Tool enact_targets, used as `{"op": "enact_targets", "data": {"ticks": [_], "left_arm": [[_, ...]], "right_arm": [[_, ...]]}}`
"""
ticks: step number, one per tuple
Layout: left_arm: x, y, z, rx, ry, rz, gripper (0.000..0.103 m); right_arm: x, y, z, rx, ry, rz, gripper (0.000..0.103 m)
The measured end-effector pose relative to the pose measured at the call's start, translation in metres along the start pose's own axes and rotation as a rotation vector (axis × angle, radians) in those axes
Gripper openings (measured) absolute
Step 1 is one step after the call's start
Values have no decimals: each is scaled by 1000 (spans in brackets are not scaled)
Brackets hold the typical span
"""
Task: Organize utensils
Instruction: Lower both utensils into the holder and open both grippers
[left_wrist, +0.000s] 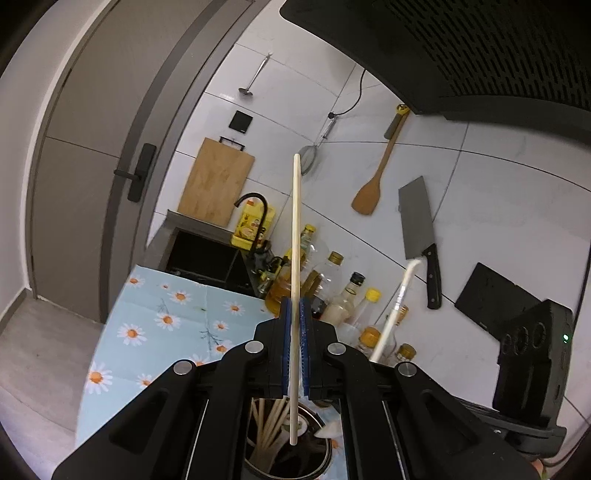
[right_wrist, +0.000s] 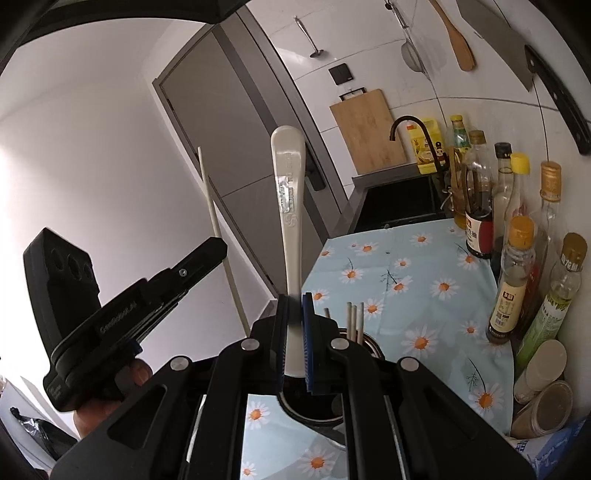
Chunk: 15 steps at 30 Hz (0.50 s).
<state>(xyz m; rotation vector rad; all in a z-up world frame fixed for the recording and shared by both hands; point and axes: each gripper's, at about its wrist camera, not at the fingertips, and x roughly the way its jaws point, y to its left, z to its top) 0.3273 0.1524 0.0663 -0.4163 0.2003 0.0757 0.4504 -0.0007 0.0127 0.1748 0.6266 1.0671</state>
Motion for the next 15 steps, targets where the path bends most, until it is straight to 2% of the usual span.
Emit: {"op": "enact_targets", "data": {"ticks": [4, 10, 15], "left_arm": [[5, 4, -18, 18, -11, 5, 4], [18, 8, -44, 43, 48, 2, 4], [24, 10, -60, 69, 108, 49, 8]], "right_arm": [[10, -12, -8, 7, -2, -28, 9], [28, -22, -19, 22, 40, -50, 9], [35, -28, -27, 32, 62, -61, 9]]}}
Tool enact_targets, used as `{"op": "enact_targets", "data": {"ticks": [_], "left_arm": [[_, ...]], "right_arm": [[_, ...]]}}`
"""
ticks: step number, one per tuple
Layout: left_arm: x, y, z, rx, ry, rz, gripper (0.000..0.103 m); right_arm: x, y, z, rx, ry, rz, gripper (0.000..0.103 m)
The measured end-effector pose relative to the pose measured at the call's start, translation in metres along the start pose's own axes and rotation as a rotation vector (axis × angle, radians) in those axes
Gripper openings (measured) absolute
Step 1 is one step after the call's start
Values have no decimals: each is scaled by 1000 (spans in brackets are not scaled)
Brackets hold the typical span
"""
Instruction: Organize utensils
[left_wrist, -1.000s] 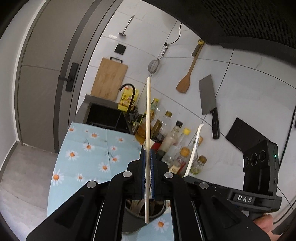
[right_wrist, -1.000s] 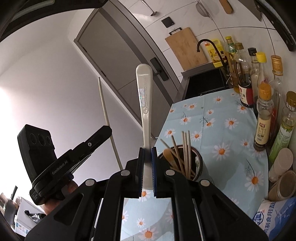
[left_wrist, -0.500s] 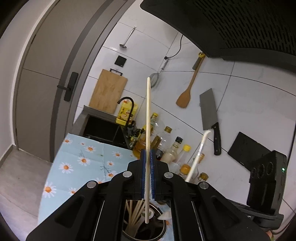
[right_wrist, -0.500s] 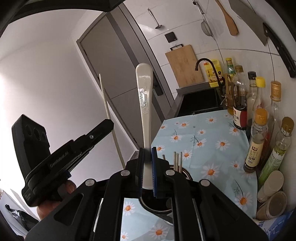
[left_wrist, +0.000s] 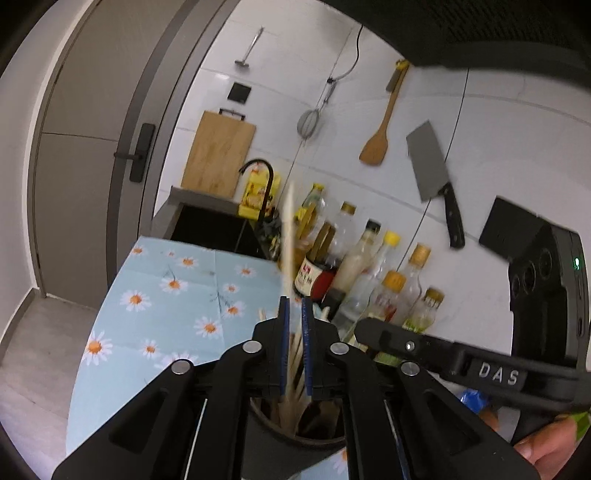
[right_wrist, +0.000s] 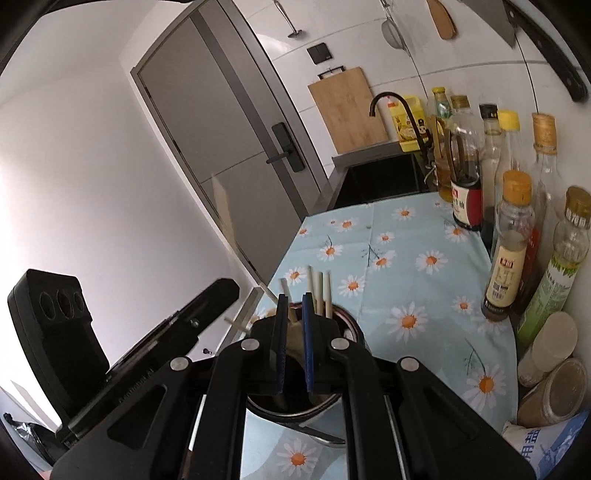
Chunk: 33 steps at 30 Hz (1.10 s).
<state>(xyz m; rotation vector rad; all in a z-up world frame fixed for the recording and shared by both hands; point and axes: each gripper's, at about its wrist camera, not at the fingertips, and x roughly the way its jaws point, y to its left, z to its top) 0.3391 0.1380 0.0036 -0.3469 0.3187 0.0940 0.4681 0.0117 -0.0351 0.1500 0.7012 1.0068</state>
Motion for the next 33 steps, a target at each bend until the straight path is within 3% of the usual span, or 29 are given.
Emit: {"op": "enact_targets", "data": {"ticks": [9, 11, 15, 19, 25, 28, 30, 32, 33], "left_arm": [[-24, -7, -9, 13, 27, 44, 11], [-30, -12, -11, 32, 40, 63, 11], [-43, -21, -14, 27, 54, 82, 24], [-60, -30, -21, 1, 71, 96, 25], [-91, -47, -38, 10, 130, 120, 44], [-109, -54, -45, 28, 136, 115, 62], [-122, -57, -50, 24, 151, 117, 75], [-133, -61, -54, 40, 164, 121, 79], [-141, -64, -57, 60, 163, 124, 85]], "right_arm": [[-27, -6, -8, 54, -22, 40, 11], [-38, -5, -9, 59, -36, 52, 22], [-61, -8, -13, 75, -49, 64, 26], [-88, -5, -18, 61, -63, 37, 36], [-127, -2, -34, 42, -64, 47, 50], [-144, 5, -45, -15, -61, 4, 63], [-154, 11, -55, -58, -59, -33, 65], [-164, 15, -67, -83, -56, -55, 82], [-167, 17, -72, -92, -58, -62, 85]]}}
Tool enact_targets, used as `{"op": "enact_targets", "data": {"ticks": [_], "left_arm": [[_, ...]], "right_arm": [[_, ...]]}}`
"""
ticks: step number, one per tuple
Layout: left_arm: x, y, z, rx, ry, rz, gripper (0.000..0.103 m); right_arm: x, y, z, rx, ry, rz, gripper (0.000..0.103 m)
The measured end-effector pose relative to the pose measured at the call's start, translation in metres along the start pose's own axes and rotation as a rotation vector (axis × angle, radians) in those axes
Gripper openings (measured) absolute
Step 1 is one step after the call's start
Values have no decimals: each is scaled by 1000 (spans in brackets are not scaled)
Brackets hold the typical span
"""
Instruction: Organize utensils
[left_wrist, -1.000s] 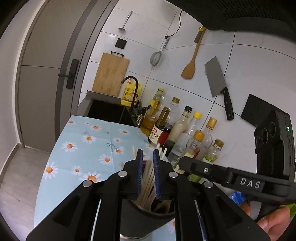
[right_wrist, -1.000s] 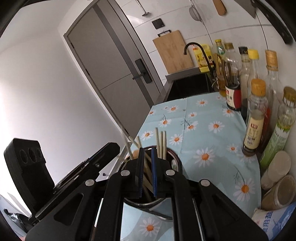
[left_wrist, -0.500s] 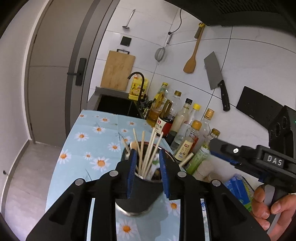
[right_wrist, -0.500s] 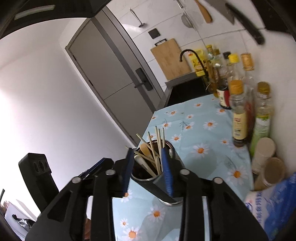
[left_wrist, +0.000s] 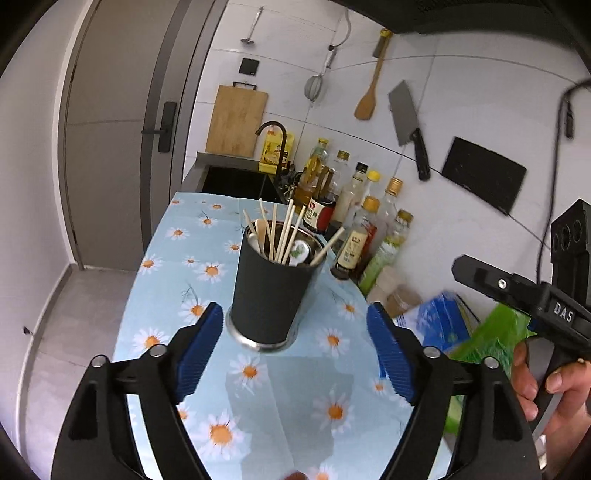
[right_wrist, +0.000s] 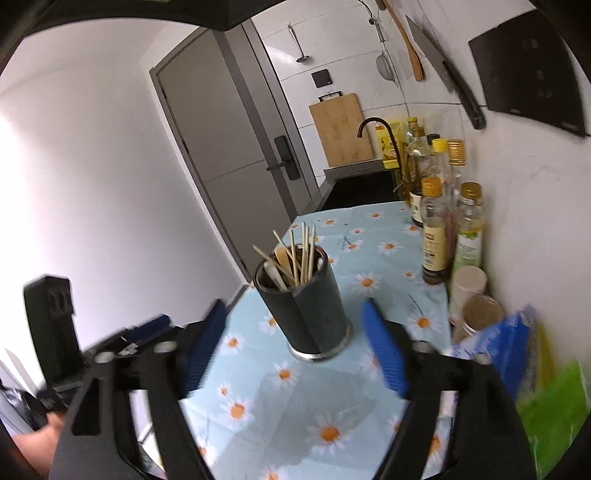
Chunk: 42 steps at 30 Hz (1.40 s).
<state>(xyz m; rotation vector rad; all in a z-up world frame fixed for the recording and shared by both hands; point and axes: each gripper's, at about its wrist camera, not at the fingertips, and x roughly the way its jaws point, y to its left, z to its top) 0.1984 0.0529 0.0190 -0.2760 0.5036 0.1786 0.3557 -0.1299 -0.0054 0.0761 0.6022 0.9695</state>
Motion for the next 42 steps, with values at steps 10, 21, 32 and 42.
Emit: {"op": "enact_targets", "data": {"ticks": [10, 21, 32, 42], "left_arm": [[-46, -4, -31, 68, 38, 52, 96], [-55, -2, -59, 66, 72, 85, 96], [-44, -8, -74, 73, 135, 77, 96], [-41, -4, -75, 42, 133, 95, 96]], "right_arm": [[-47, 27, -60, -60, -24, -119, 98], [-50, 48, -107, -68, 43, -175, 98], [-44, 28, -111, -12, 80, -176, 98], [-42, 27, -113, -26, 98, -177, 98]]}}
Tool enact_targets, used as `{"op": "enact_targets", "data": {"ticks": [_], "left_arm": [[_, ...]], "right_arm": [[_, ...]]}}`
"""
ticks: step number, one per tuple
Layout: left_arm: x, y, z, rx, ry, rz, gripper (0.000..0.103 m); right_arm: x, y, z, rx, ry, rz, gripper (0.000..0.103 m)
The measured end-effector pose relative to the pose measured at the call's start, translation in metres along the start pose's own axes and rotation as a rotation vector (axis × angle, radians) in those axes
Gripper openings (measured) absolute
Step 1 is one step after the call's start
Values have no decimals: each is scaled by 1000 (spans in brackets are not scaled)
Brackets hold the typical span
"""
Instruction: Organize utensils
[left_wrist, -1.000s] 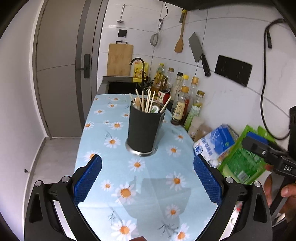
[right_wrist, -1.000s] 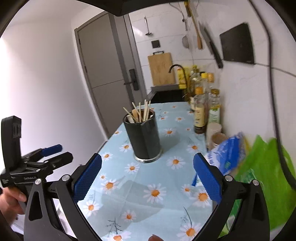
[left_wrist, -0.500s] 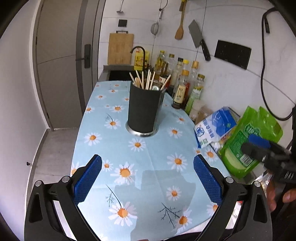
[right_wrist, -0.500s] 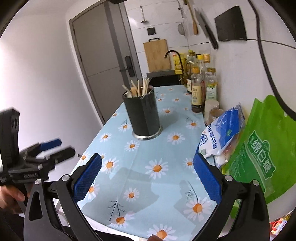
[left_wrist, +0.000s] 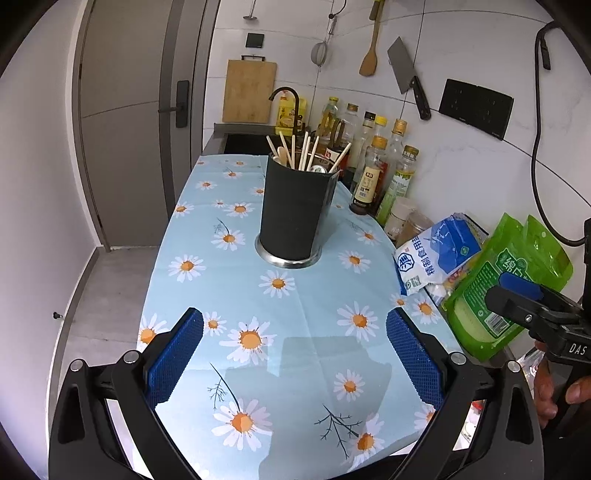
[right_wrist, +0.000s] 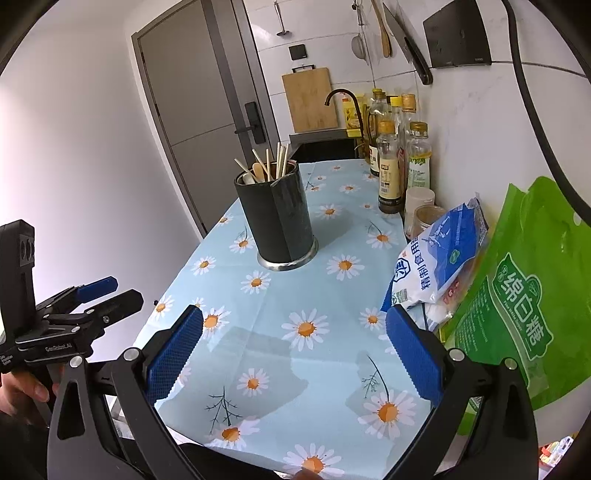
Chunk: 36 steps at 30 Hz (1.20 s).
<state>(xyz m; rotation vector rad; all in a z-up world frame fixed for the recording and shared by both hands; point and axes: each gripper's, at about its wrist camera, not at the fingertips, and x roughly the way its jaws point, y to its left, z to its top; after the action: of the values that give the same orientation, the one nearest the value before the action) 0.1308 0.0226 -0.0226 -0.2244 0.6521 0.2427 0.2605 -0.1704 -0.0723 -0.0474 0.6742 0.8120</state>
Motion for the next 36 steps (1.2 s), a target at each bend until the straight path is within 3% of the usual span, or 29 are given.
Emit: {"op": "enact_targets", "data": {"ticks": [12, 36], "left_arm": [[-3, -5, -8, 1, 9, 11, 96], [-8, -9, -12, -3, 15, 29, 96]], "right_arm": [[-4, 8, -5, -49, -2, 36, 98], [-5, 10, -8, -85, 4, 30, 98]]}}
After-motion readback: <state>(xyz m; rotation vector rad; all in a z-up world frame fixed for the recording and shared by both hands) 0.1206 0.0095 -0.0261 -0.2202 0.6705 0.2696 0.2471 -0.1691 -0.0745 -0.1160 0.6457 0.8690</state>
